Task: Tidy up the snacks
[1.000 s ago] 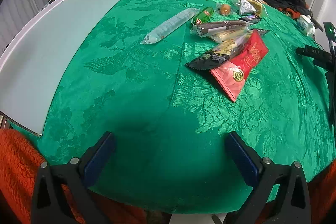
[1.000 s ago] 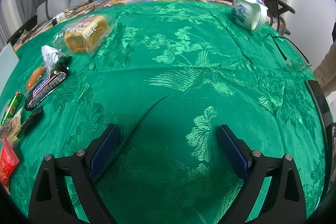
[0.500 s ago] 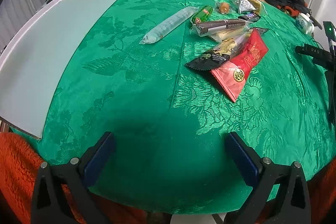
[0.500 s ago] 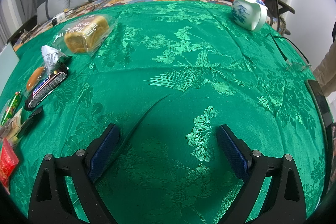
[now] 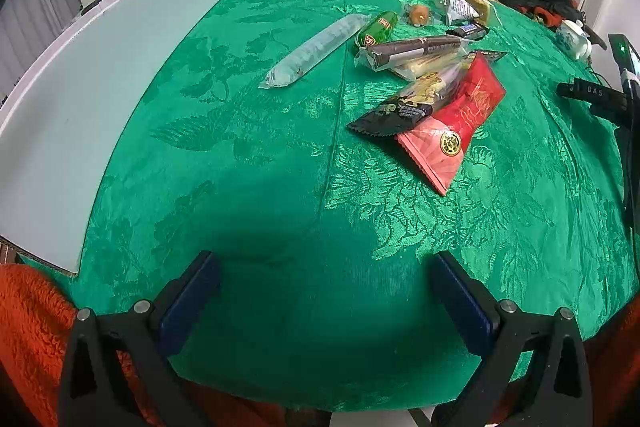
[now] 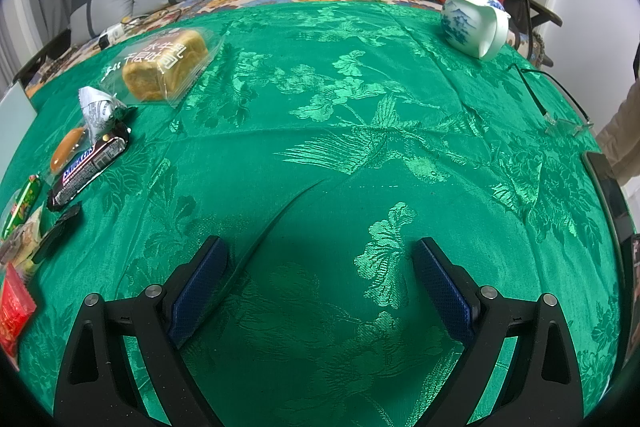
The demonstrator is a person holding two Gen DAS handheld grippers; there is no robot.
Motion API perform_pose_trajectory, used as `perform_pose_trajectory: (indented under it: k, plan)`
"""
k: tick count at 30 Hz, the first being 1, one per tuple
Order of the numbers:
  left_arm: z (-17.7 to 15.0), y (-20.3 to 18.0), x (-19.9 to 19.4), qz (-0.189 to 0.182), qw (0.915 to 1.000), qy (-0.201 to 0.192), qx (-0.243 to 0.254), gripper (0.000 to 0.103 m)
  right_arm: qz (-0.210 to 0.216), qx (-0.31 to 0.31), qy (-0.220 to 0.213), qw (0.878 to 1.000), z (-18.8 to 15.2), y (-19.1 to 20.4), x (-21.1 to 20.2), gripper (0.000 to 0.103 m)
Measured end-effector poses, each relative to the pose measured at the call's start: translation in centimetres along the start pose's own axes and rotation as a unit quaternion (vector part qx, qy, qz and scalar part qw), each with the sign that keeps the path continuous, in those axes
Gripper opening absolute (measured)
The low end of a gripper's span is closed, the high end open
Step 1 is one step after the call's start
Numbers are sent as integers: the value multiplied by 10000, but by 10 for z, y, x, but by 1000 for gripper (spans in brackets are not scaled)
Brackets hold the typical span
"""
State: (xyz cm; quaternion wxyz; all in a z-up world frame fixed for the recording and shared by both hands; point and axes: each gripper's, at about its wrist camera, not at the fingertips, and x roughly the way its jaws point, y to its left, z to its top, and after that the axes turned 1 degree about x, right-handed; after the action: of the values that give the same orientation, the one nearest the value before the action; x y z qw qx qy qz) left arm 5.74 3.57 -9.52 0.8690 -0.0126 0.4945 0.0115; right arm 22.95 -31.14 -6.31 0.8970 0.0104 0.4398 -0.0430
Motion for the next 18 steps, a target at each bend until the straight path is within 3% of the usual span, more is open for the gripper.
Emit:
perform_pose_trajectory:
  k: [18]
  plan:
    - [5,2,3,-30,10000,55,29,103,-3,-1,-1,10000,0,0,0,97]
